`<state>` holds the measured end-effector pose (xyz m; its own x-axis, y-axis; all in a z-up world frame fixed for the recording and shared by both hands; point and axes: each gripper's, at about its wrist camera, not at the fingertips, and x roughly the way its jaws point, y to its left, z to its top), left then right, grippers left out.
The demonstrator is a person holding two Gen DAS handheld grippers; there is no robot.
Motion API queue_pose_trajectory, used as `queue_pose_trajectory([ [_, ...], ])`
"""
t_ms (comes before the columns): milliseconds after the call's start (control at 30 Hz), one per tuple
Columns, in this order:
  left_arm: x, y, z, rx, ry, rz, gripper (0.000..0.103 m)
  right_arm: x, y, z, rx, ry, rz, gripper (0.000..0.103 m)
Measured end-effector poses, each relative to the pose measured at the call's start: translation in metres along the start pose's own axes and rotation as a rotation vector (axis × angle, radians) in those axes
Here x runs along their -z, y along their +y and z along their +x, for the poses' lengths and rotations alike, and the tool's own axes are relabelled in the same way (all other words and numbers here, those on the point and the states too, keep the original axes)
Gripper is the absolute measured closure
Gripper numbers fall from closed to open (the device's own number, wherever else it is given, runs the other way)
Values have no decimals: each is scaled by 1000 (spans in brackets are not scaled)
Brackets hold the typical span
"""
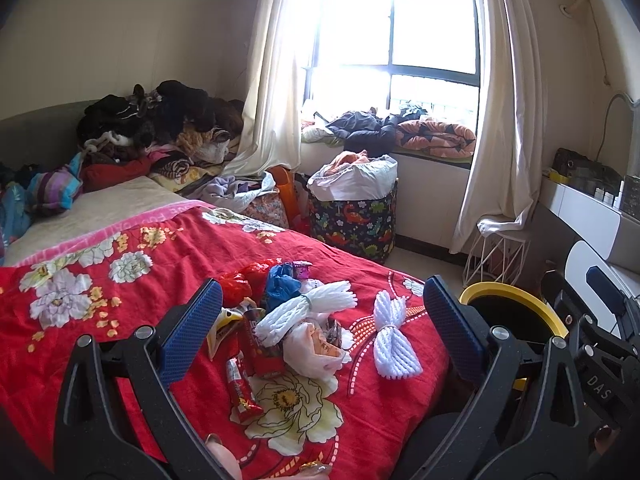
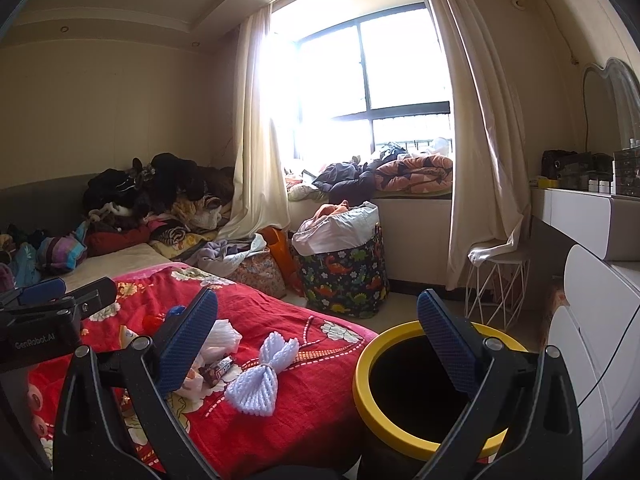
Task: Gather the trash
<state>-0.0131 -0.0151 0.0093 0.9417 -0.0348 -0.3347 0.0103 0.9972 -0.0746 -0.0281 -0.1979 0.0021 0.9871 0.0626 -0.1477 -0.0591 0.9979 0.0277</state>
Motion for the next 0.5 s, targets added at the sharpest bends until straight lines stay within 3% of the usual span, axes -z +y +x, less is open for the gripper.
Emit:
queue_pose_trajectory([
  [500, 1, 1, 5, 1, 17, -9, 11, 9, -1, 6, -21, 29, 4, 6],
])
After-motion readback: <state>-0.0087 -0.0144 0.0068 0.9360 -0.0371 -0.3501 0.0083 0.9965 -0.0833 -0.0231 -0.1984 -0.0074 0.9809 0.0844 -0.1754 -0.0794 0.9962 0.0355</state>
